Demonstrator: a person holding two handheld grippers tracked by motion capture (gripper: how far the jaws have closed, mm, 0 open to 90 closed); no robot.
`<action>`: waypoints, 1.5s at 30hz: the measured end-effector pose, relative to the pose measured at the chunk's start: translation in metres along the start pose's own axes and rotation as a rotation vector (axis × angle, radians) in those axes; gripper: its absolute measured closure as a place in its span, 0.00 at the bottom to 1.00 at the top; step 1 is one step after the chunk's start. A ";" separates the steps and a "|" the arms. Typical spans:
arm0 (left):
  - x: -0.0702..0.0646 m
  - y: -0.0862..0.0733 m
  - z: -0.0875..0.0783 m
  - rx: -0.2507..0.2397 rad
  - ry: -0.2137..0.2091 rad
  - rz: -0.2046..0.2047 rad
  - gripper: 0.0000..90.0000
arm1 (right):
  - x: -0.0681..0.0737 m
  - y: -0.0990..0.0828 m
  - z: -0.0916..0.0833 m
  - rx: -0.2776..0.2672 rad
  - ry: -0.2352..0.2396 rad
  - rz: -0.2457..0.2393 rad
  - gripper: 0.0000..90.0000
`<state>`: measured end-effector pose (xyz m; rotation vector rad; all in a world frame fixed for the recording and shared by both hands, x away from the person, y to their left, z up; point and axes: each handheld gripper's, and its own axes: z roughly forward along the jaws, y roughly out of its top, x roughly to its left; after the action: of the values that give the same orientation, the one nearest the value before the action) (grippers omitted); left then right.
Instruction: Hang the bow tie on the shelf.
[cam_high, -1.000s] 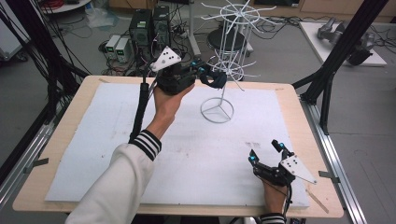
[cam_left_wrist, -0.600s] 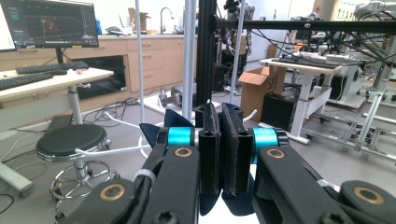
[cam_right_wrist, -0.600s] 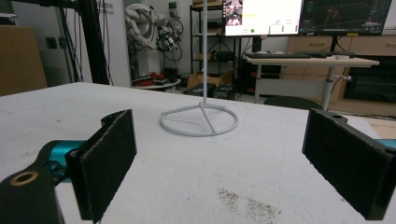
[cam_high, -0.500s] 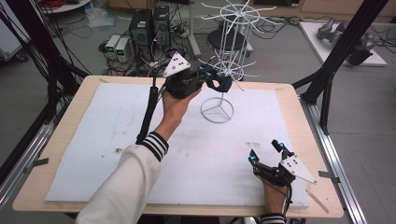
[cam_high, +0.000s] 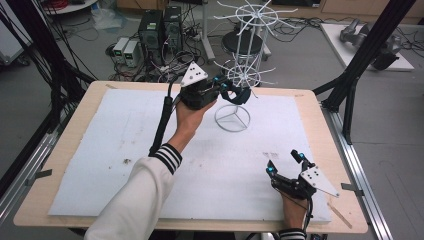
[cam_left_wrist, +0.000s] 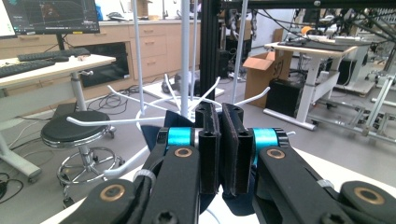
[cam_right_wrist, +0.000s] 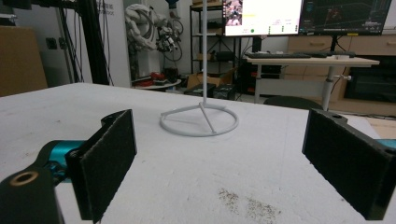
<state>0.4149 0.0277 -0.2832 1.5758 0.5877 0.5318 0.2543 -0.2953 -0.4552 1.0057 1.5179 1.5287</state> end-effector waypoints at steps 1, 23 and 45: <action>0.000 0.000 0.000 0.004 -0.001 0.006 0.95 | 0.000 0.000 0.000 0.001 0.000 0.001 0.10; 0.005 -0.015 0.006 0.055 0.018 -0.041 0.94 | 0.000 0.000 0.000 -0.001 0.001 0.001 0.10; 0.015 -0.018 0.008 0.129 0.043 -0.119 0.90 | 0.000 0.000 0.000 -0.001 0.001 0.003 0.10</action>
<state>0.4310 0.0325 -0.3019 1.6423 0.7563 0.4456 0.2542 -0.2953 -0.4552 1.0069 1.5173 1.5320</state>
